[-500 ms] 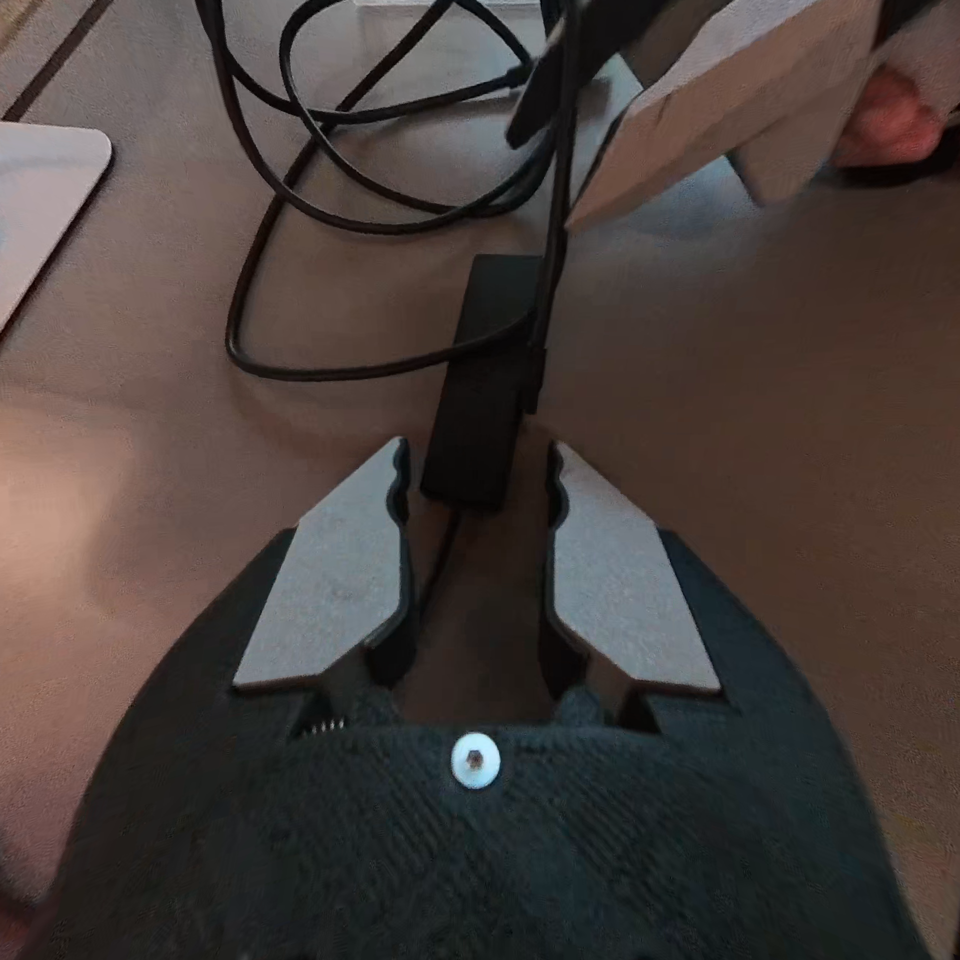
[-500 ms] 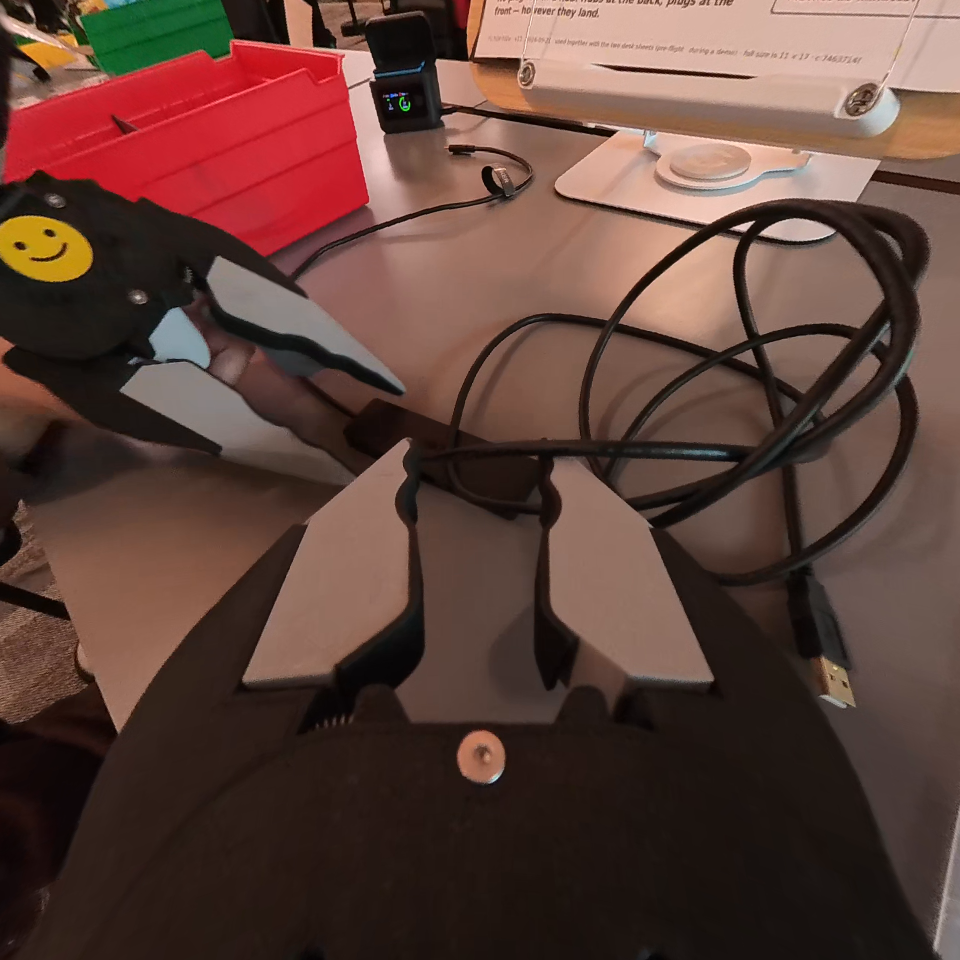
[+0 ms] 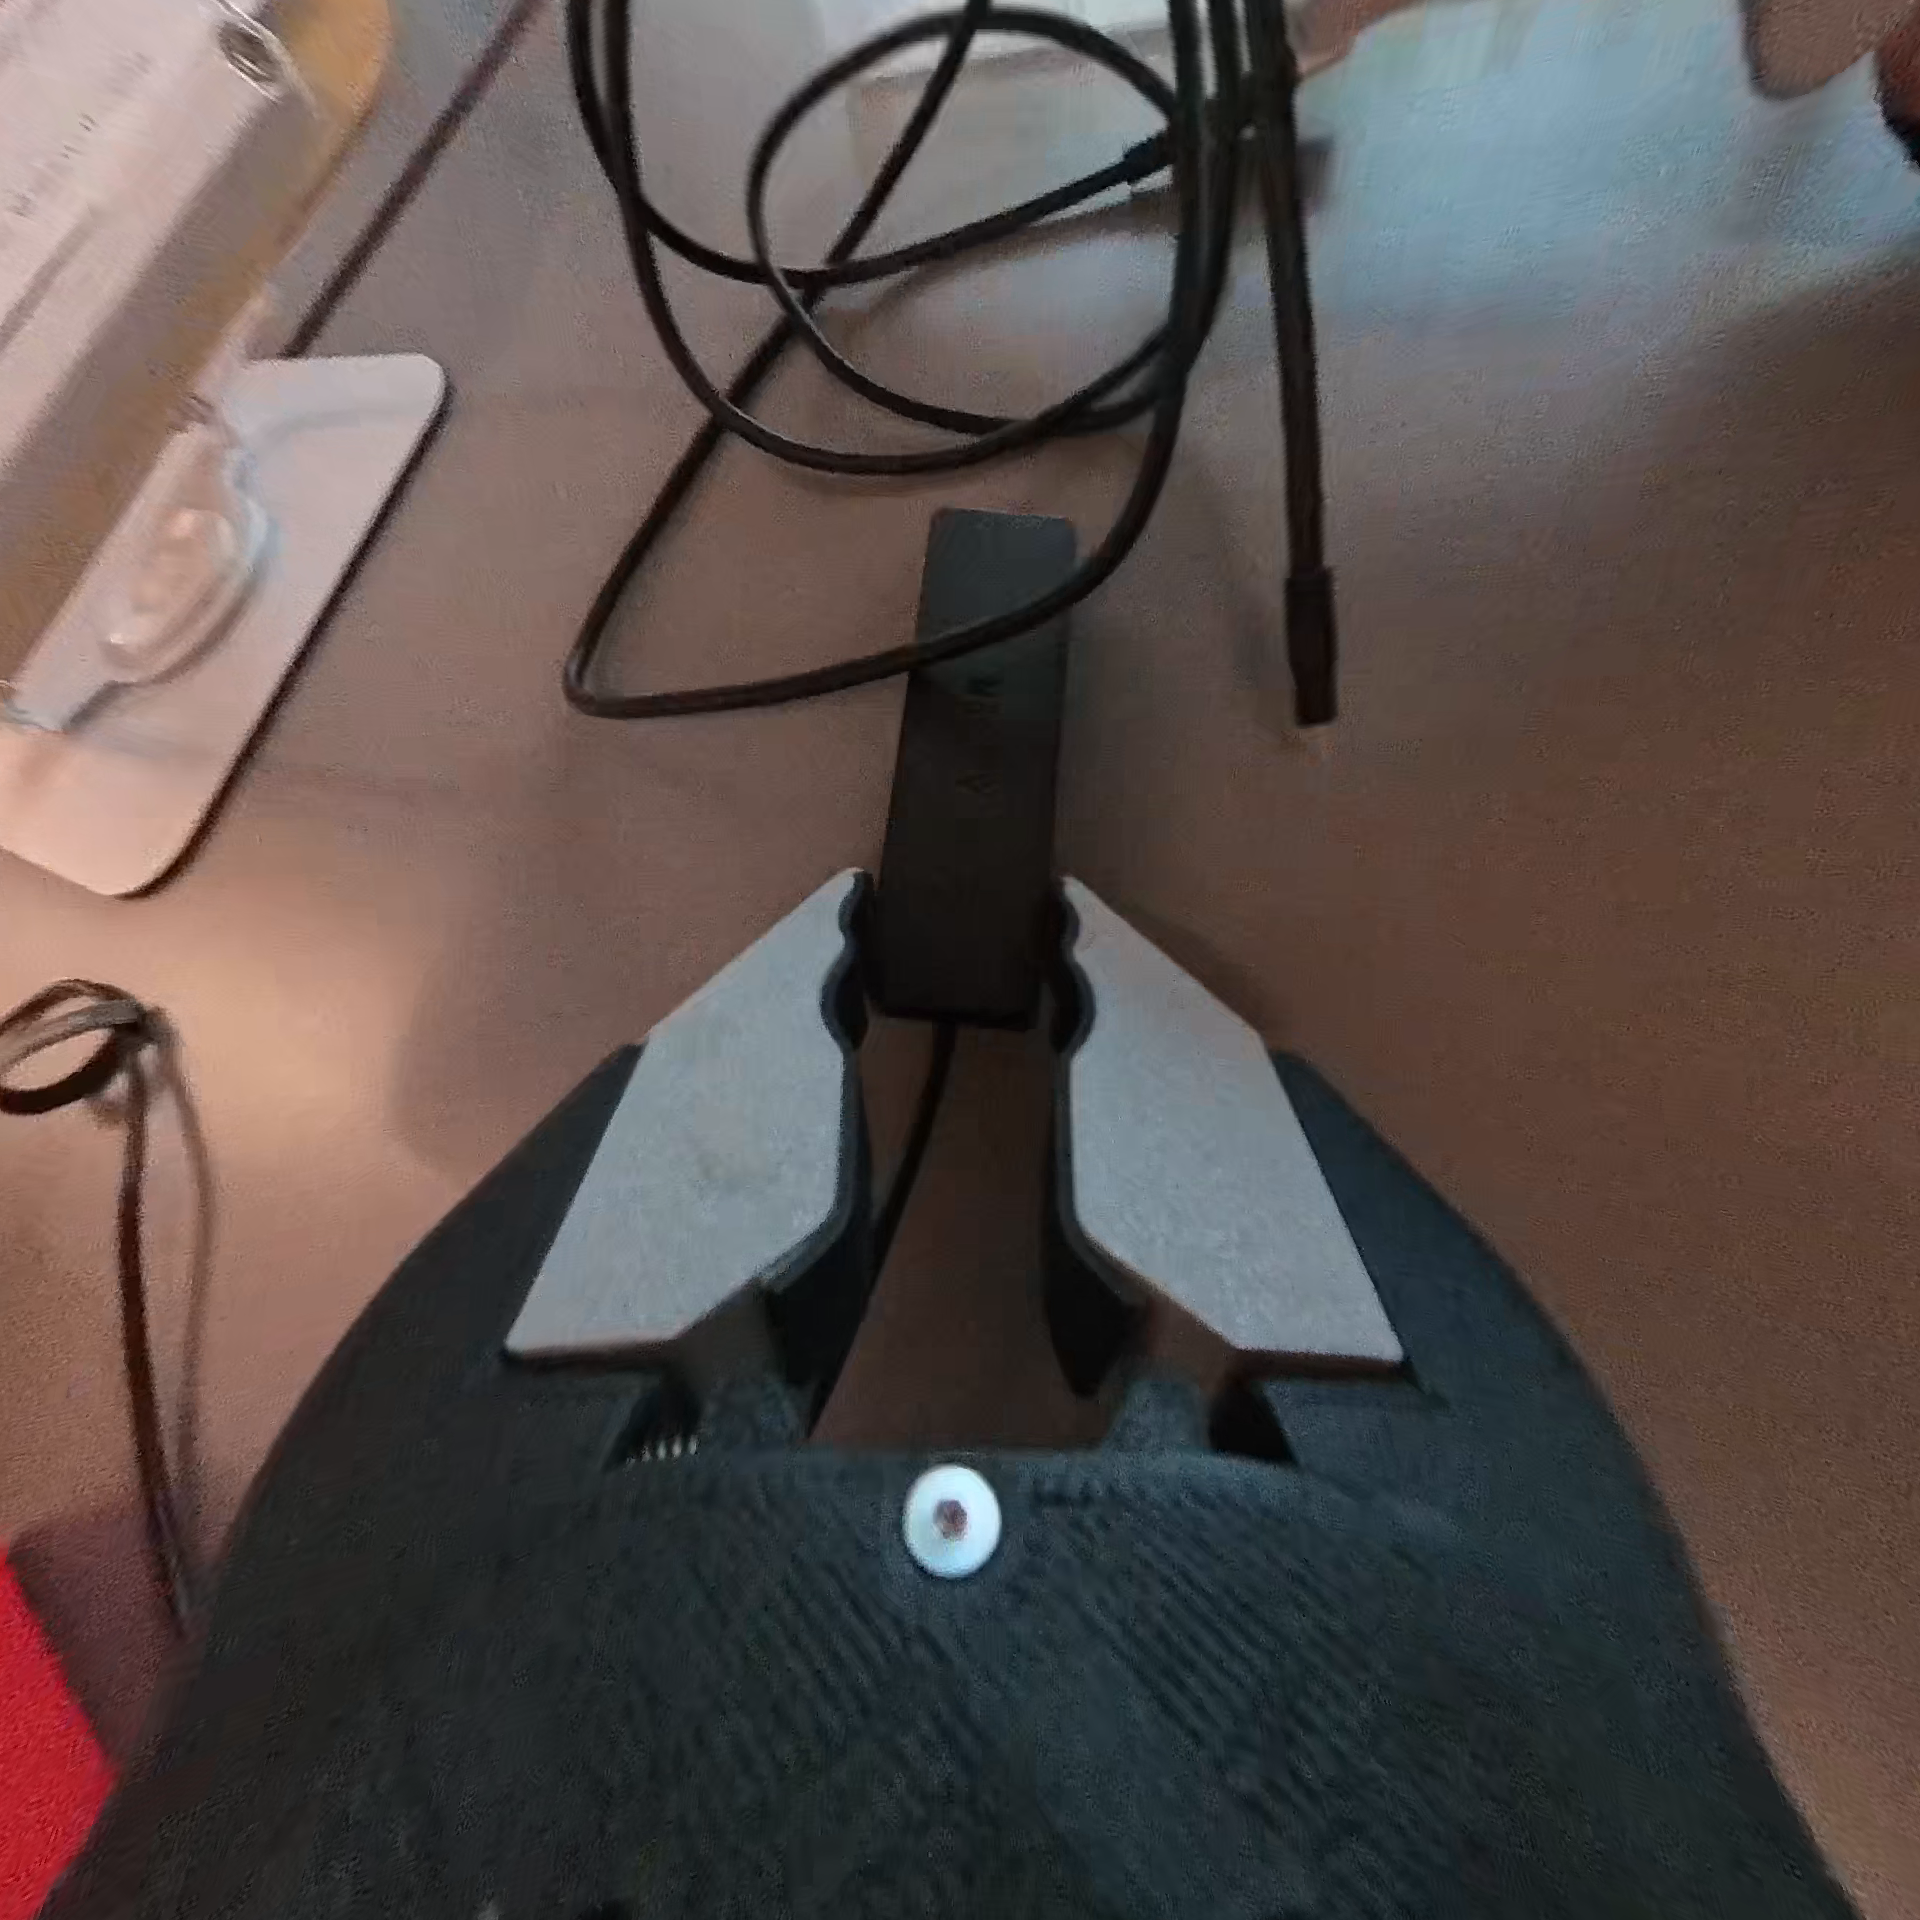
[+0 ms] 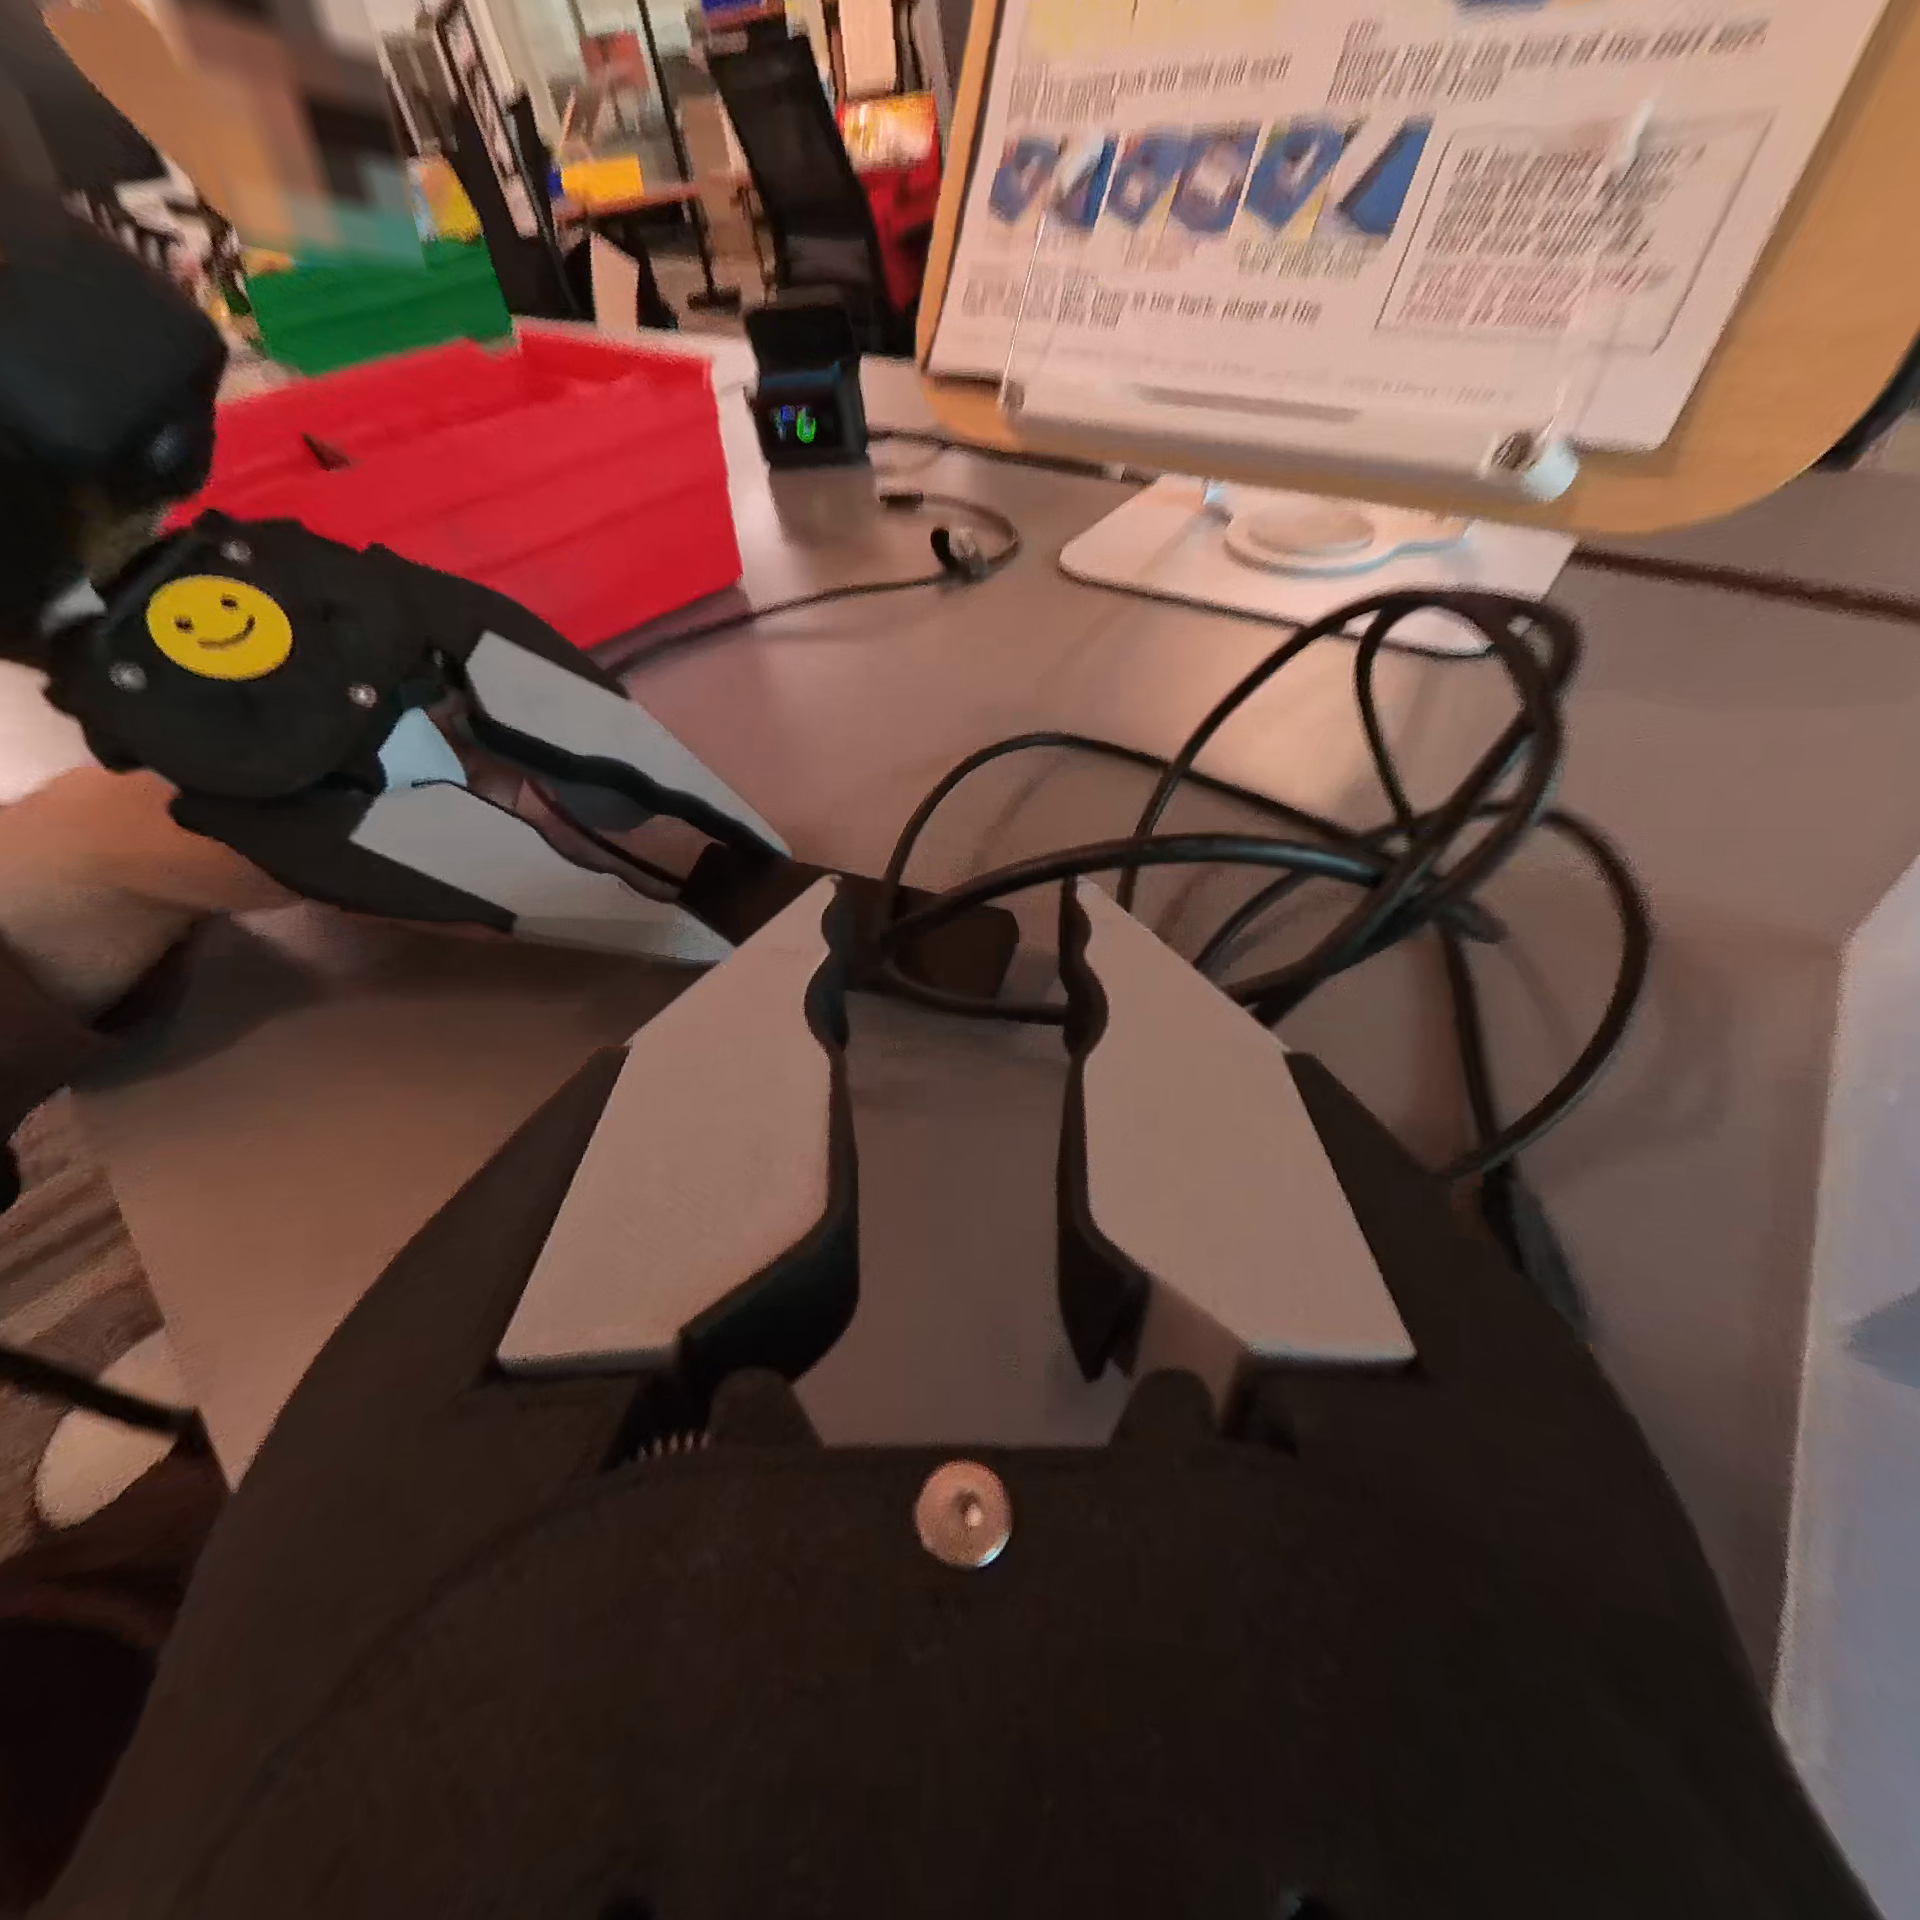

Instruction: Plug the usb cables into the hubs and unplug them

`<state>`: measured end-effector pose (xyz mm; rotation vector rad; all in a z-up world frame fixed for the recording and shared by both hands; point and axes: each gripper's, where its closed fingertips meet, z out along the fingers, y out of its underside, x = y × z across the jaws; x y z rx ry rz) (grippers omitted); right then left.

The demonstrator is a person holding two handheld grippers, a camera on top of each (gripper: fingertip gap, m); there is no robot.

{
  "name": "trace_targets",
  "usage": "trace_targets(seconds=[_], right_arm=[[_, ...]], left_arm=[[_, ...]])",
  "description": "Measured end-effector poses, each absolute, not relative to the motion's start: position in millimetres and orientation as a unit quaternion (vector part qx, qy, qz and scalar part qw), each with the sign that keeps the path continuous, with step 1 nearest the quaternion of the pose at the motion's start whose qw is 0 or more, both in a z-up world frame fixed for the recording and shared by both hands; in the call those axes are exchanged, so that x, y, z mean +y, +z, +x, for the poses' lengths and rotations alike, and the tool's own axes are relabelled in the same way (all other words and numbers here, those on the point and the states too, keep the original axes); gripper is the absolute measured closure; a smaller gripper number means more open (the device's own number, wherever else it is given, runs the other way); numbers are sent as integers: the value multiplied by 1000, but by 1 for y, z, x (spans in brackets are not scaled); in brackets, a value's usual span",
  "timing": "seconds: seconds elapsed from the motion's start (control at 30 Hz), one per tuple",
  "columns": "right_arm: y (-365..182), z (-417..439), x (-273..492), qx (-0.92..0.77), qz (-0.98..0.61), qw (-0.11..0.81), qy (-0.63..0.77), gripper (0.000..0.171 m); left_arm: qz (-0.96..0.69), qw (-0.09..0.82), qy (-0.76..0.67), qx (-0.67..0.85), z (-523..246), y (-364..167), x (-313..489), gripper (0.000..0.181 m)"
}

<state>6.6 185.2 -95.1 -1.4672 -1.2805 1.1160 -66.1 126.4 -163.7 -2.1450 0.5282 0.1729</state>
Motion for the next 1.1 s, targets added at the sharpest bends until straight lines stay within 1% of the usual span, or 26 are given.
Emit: trace_targets(seconds=[0.1, 0.2, 0.33, 0.43, 0.57, 0.7, 0.87, 0.93, 1.1], right_arm=[[-71, 19, 190, -481, -562, 493, 458, 135], [-46, 32, 195, -439, -528, 564, 459, 137], [-33, 40, 194, -416, -501, 627, 428, 139], [-40, 32, 184, -445, -497, 626, 403, 139], [-52, 23, 176, -467, -507, 611, 389, 132], [-55, 21, 176, -464, -520, 575, 429, 121], [-51, 23, 173, -460, -509, 548, 479, 111], [-46, 27, 173, -452, -504, 555, 484, 109], [-30, 41, 180, -415, -489, 607, 469, 108]], left_arm=[[-835, 501, 119, 192, -80, -138, 127, 150], [-787, 553, 208, 176, -96, -108, 123, 150], [-704, 580, 353, 209, -97, -75, 114, 150], [-658, 577, 411, 255, -78, -67, 114, 150], [-597, 579, 459, 311, -52, -60, 112, 150], [-536, 584, 501, 347, -34, -51, 104, 150], [-500, 597, 500, 379, -14, -50, 98, 150], [-489, 601, 506, 378, -11, -47, 96, 150], [-467, 621, 507, 373, 1, -41, 92, 151]])
